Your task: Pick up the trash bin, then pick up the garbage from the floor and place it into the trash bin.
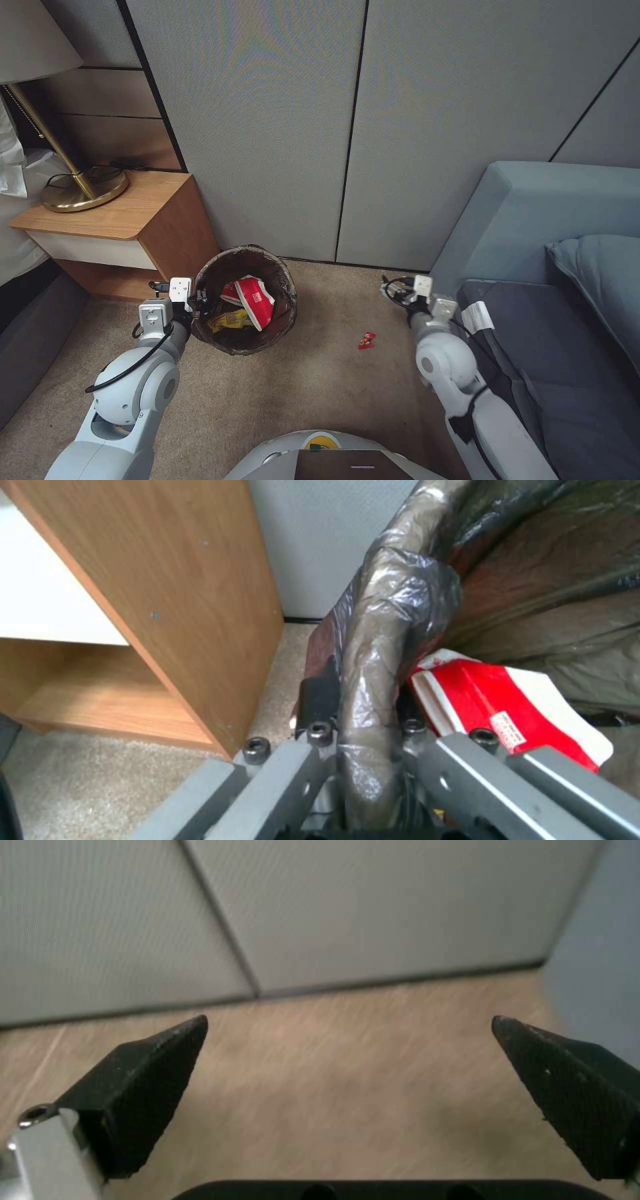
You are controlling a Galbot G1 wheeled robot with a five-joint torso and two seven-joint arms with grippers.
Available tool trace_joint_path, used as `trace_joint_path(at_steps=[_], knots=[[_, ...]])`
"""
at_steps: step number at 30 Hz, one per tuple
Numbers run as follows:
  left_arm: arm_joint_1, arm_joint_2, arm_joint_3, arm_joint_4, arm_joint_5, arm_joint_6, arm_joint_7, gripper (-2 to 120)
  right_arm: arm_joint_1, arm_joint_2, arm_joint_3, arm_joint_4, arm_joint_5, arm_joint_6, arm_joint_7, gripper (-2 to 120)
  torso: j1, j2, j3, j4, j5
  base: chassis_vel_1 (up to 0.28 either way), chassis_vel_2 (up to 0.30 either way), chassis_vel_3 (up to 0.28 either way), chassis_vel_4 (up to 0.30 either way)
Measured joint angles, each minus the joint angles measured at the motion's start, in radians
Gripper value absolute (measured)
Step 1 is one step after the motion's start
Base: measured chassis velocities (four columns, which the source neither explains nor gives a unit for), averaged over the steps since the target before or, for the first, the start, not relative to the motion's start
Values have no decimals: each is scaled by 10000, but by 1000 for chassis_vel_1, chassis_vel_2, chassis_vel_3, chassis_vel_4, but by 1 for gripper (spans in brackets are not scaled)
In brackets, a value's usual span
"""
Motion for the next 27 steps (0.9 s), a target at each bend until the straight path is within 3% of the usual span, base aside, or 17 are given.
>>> trace_joint_path(at_steps=[14, 27], knots=[[62, -9, 79, -230, 0, 87, -102, 0, 1589, 334, -1065, -2352, 2430, -916, 193, 100, 0, 0, 0, -4, 0, 0, 0, 0, 0], [296, 111, 52, -647, -203, 97, -239, 0, 2444, 800, -1598, -4338, 2649, -1036, 224, 100, 0, 0, 1, -3, -1, 0, 0, 0, 0]])
